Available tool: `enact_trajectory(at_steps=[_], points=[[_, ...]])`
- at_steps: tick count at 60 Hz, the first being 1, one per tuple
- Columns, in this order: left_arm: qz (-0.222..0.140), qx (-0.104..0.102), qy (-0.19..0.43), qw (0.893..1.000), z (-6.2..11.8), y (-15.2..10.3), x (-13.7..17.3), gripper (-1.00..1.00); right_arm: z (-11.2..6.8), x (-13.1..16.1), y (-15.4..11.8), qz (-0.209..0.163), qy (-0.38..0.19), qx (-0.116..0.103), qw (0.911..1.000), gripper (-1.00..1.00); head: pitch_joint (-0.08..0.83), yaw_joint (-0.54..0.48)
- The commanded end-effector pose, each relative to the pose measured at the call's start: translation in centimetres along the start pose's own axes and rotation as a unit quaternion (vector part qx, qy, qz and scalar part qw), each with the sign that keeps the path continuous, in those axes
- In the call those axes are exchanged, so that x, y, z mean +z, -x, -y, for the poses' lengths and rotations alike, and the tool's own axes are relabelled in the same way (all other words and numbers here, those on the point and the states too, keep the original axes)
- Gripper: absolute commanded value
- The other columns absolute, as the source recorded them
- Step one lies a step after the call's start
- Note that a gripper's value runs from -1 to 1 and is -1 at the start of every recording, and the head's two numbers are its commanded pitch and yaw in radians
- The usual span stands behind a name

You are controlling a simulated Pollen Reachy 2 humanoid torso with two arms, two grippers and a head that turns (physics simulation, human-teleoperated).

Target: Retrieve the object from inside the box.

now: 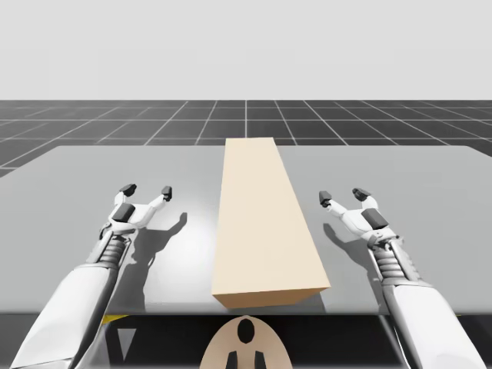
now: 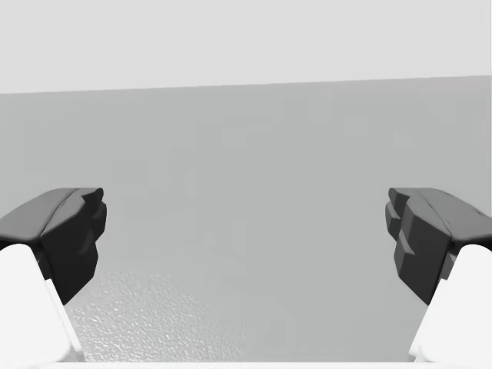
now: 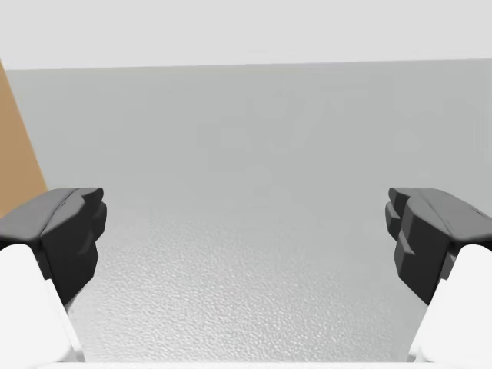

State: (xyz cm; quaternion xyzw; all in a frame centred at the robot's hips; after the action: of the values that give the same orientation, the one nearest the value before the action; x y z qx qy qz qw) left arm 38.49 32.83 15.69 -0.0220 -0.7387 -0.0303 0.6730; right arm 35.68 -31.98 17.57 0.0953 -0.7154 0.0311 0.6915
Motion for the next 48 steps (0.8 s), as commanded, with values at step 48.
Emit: enact_trajectory(at_steps=[48], points=[[-0.055, -0.107, 0.369, 0.922, 7.6, 1.1, 4.6, -1.0, -5.5, 2.3, 1.2, -0.01, -0.297, 0.103, 0.9493, -1.0, -0.003, 0.0]])
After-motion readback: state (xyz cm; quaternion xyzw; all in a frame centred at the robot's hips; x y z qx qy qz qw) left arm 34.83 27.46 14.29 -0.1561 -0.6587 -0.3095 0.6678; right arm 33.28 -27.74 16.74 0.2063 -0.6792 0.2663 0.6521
